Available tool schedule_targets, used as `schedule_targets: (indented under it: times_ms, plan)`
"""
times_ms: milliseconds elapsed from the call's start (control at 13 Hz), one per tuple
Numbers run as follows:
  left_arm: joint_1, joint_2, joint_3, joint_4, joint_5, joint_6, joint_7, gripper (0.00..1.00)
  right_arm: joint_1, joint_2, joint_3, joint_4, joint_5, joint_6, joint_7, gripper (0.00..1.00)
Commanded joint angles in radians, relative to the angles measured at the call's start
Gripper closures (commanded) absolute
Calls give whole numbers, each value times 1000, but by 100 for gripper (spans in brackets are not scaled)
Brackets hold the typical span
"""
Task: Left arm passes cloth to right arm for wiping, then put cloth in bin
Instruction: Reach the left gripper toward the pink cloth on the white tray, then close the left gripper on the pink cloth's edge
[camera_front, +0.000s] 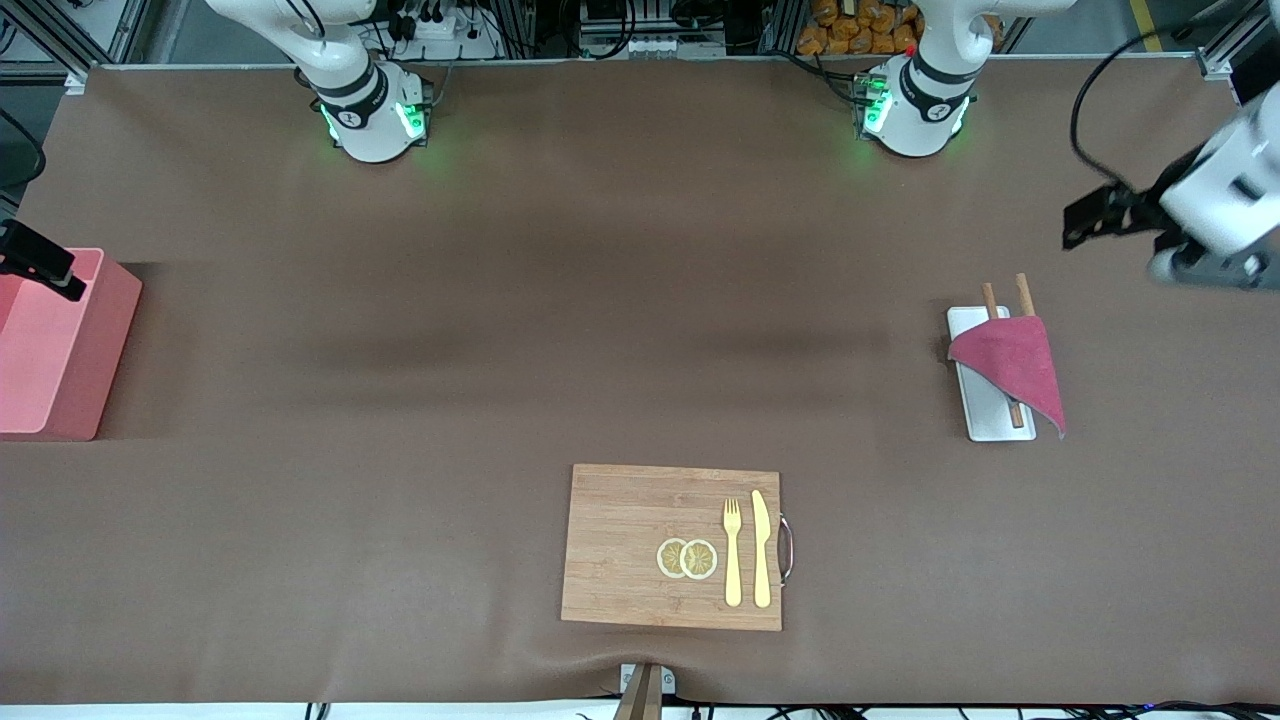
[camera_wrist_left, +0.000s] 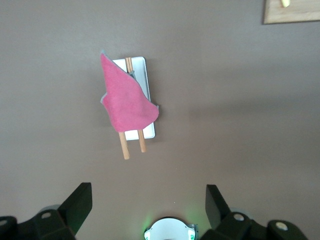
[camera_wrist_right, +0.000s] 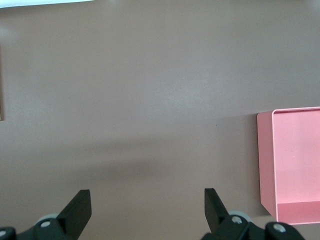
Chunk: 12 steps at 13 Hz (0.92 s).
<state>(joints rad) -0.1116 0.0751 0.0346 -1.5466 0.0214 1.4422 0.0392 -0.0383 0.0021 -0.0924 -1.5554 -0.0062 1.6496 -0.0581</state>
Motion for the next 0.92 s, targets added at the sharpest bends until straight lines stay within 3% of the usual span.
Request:
schedule_targets:
  times_ms: [0, 462, 846]
  plan:
    - [6, 127, 1, 22, -14, 56, 112, 0, -2, -16, -1, -12, 0, -1, -3, 0]
    - [72, 408, 5, 80, -78, 198, 528, 0, -2, -14, -1, -14, 0, -1, -3, 0]
    - [63, 544, 8, 140, -35, 248, 726, 0, -2, -8, -1, -14, 0, 1, -3, 0]
